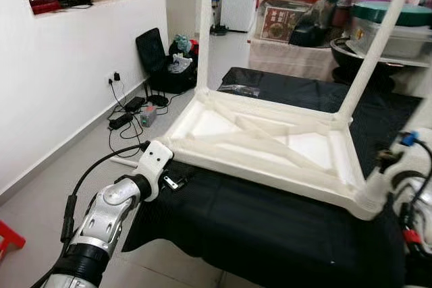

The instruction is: Building children table

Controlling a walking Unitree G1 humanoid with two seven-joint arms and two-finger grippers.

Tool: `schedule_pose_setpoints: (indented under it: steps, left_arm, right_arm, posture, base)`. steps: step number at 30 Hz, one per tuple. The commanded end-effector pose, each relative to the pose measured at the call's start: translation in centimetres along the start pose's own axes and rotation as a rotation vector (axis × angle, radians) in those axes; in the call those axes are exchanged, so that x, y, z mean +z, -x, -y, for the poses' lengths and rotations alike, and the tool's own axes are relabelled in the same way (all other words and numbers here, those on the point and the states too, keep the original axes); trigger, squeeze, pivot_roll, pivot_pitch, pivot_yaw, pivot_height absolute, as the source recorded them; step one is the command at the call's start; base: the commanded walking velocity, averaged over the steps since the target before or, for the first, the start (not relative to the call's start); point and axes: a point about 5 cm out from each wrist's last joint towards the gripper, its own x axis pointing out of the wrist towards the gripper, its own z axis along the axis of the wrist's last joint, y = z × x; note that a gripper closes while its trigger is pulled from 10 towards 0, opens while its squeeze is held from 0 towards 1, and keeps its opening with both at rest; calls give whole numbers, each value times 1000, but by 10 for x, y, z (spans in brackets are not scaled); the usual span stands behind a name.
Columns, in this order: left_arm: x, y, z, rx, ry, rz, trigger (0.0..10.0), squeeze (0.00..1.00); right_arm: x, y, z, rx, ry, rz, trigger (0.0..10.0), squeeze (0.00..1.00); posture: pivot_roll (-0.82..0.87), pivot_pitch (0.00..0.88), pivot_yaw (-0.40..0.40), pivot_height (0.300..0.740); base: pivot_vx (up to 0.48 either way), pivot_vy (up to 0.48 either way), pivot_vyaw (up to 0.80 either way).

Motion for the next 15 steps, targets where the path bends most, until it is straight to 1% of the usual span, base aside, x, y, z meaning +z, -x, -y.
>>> schedule_pose_setpoints:
  steps: [1,2,3,4,5,6,7,8,9,10,11,13,14,15]
  left_arm:
    - [-2,1,2,-3,-9,-12,10000,0]
    - [-2,1,2,-3,-9,-12,10000,0]
    - [-3,1,3,-4,-8,-13,10000,0]
    - [-3,1,3,-7,-6,-14,10000,0]
    - [-3,1,3,-7,-6,-14,10000,0]
    - [-3,1,4,-9,-6,-15,10000,0]
    - [-3,0,4,-10,-6,-15,10000,0]
    - [-3,0,4,-10,-6,-15,10000,0]
    - [-3,0,4,-11,-7,-14,10000,0]
    - [-3,0,4,-11,-7,-14,10000,0]
    - [-3,0,4,-11,-7,-14,10000,0]
    - [-2,0,3,-10,-9,-13,10000,0]
    - [-2,0,3,-10,-9,-13,10000,0]
    - [-2,0,2,-8,-8,-14,10000,0]
  right_arm:
    - [-41,10,23,-149,6,-170,0,0]
    - [-41,10,23,-149,6,-170,0,0]
    - [-46,14,15,-117,0,-187,0,0]
    - [-46,16,-2,-28,-19,-201,4706,0]
    - [-46,16,-2,-28,-19,-201,4706,0]
    - [-43,15,-19,56,-49,-188,10000,0]
    - [-39,15,-29,107,-68,-175,10000,0]
    - [-39,15,-29,107,-68,-175,10000,0]
    - [-30,14,-35,136,-57,-123,10000,0]
    - [-22,12,-38,158,-55,-86,10000,1000]
    - [-22,12,-38,158,-55,-86,10000,1000]
    - [-12,10,-39,172,-37,-48,10000,1000]
    - [-12,10,-39,172,-37,-48,10000,1000]
    - [-4,9,-44,252,-65,-36,10000,1000]
  posture:
    - [48,0,-55,740]
    - [48,0,-55,740]
    - [45,0,-55,740]
    - [43,0,-50,740]
    - [43,0,-50,740]
    - [43,0,-50,740]
    - [43,0,-50,740]
    - [43,0,-50,740]
    - [43,0,-51,740]
    - [46,0,-55,740]
    - [46,0,-55,740]
    - [48,0,-55,740]
    - [48,0,-55,740]
    - [52,0,-59,740]
  base:
    - [0,0,0]
    - [0,0,0]
    - [0,0,0]
    - [0,0,0]
    - [0,0,0]
    - [0,0,0]
    - [0,0,0]
    - [0,0,0]
    - [0,0,0]
    - [0,0,0]
    - [0,0,0]
    - [0,0,0]
    - [0,0,0]
    - [0,0,0]
